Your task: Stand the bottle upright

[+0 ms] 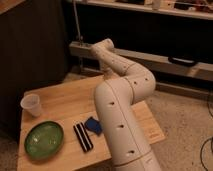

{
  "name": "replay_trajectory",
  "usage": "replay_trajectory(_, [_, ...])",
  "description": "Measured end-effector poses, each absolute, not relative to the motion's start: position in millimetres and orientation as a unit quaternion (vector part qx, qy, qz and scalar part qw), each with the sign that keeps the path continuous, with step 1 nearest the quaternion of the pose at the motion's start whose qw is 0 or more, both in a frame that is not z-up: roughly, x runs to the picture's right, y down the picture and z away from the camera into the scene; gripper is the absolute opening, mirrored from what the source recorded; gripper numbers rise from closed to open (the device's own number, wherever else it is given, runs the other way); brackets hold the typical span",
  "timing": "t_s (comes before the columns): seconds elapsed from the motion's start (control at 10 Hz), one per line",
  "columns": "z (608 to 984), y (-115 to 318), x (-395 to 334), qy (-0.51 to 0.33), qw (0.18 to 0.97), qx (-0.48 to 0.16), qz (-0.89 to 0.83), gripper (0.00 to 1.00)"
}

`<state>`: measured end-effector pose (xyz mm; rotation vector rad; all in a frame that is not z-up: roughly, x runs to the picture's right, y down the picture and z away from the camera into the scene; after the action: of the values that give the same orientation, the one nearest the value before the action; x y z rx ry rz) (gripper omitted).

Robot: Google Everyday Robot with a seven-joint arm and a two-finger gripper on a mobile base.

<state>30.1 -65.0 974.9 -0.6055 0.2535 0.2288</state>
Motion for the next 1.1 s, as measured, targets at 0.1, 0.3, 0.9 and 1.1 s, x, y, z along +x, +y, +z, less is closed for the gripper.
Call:
replay_trajectory(0.1, [977,-62,31,0.127,0.939,-0.299,0.111,0.65])
replay_trajectory(0.3, [981,-58,34,0.128,0.937,-0.304,0.114,0.65])
replay_trajectory(0.9, [981,-48,39,0.098,0.93,-0.311,0.167,0.65])
replay_trajectory(1.1, [980,-47,40,0.09,0.929,-0.314,0.175,0.65])
